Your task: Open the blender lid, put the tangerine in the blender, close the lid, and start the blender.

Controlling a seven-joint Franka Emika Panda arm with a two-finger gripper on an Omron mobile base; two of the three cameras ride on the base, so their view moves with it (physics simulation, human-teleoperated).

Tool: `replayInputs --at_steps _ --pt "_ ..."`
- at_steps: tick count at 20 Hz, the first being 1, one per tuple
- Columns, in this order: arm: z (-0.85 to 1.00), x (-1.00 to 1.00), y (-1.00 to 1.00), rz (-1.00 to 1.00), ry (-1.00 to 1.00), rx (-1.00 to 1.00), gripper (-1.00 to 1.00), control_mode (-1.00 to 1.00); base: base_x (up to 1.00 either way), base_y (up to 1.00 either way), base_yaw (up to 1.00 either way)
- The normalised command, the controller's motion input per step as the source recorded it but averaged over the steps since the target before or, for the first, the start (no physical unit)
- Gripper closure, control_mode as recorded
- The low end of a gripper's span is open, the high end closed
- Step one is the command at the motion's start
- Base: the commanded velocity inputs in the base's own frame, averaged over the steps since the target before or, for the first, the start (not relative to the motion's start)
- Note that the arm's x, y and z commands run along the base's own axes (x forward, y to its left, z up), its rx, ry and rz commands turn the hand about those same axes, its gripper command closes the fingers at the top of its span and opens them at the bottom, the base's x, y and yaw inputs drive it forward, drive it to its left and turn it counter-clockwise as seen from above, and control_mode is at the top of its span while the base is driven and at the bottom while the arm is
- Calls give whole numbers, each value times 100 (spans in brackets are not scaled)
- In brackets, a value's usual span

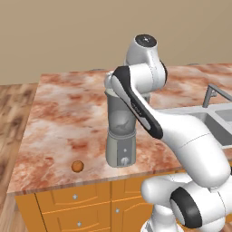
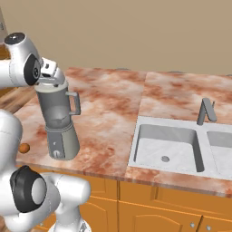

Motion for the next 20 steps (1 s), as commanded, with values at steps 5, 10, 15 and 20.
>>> replayInputs --at_steps 5,10,15,20 --pt "-7 19 0 0 5 0 -100 -100 0 0 0" --pt "-21 11 0 0 5 0 -100 -100 0 0 0" --pt "-29 0 0 0 0 0 -100 -100 0 0 0" --pt "-39 0 -3 0 0 0 100 -100 0 0 0"
